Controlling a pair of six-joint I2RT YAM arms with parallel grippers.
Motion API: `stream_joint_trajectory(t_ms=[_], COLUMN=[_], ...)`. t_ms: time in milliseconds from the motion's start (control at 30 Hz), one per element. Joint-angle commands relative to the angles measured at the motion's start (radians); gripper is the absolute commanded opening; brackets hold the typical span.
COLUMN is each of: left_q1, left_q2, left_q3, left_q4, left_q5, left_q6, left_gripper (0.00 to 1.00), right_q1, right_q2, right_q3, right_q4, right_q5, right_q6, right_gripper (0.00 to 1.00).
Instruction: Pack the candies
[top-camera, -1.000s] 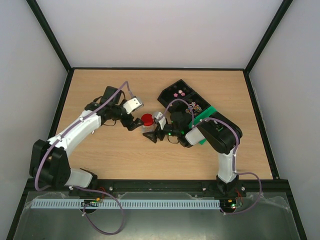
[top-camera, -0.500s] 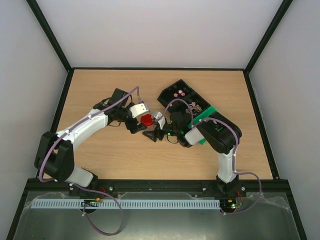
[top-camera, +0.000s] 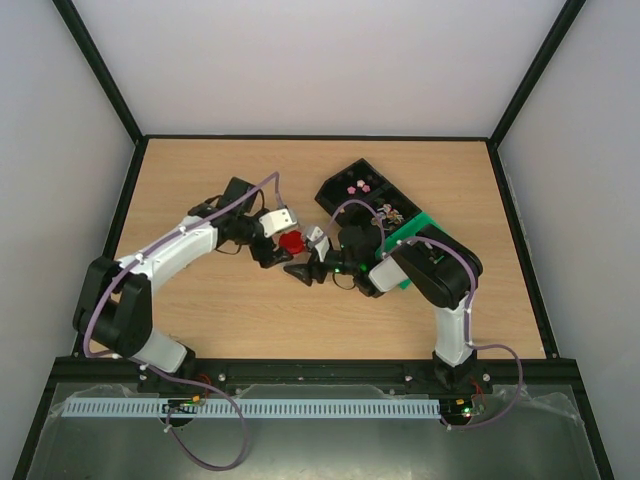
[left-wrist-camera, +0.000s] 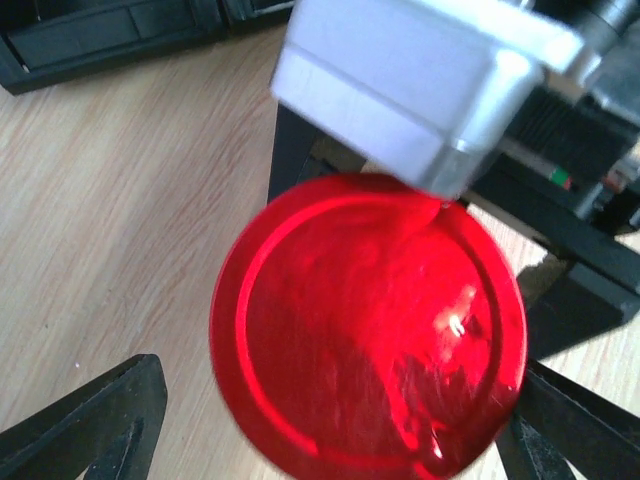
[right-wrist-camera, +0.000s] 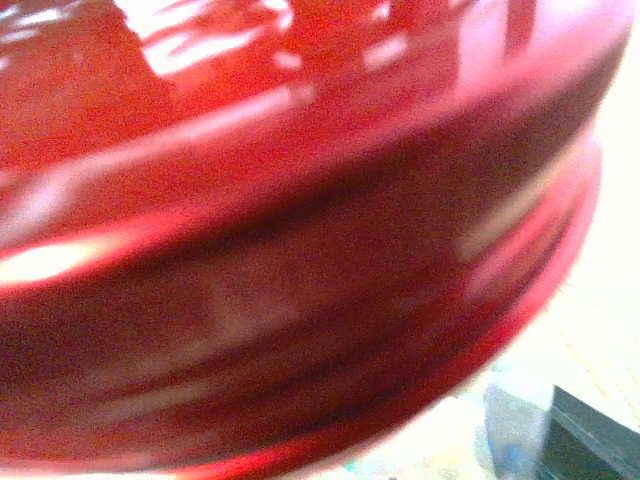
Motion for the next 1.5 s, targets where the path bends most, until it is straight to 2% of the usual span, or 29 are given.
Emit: stream_joint_trajectory(t_ms=[0, 267, 367, 433, 700, 900, 1200, 1467], left_q1=[0.082, 0.176, 0.156, 0.122, -0.034, -0.066, 0.009, 0.089], left_q2=[-0.017, -0.011, -0.067, -0.118, -0.140, -0.100, -0.092, -0.085], left_q3=[0.010, 0.012, -0.019, -0.067, -0.096, -0.092, -0.085, -0.089], left_q4=[-0.061, -0.106, -0.166, -0.151, 0.032, 0.116, 0.108, 0.070], left_q5=[0.064, 0.043, 0.087, 0.091, 0.043, -0.019, -0.017, -0.026], left_q6=[0.041, 0.082, 0.198, 0.223, 0.041, -0.043, -0.058, 0.009], left_gripper=[0.89, 0.86, 0.88, 0.91, 0.96, 0.94, 0.88, 0.87], right_q1=[0.009, 0.008, 0.009, 0.009, 0.012, 0.015, 0.023, 0.023], right_q2=[-0.017, -0.025, -0.024, -0.025, -0.029, -0.037, -0.047, -0.054], right_q3=[-0.033, -0.051, -0.048, -0.046, -0.051, -0.064, -0.080, -0.094], right_q4=[0.035, 0.036, 0.037, 0.036, 0.029, 0.025, 0.027, 0.029], right_q5=[-0.021, -0.027, -0.025, -0.024, -0.029, -0.032, -0.031, -0.032], right_q6=[-0.037, -0.042, -0.038, -0.035, -0.039, -0.048, -0.057, -0.056], right_gripper=[0.72, 0.65, 0.64, 0.64, 0.61, 0.59, 0.56, 0.54])
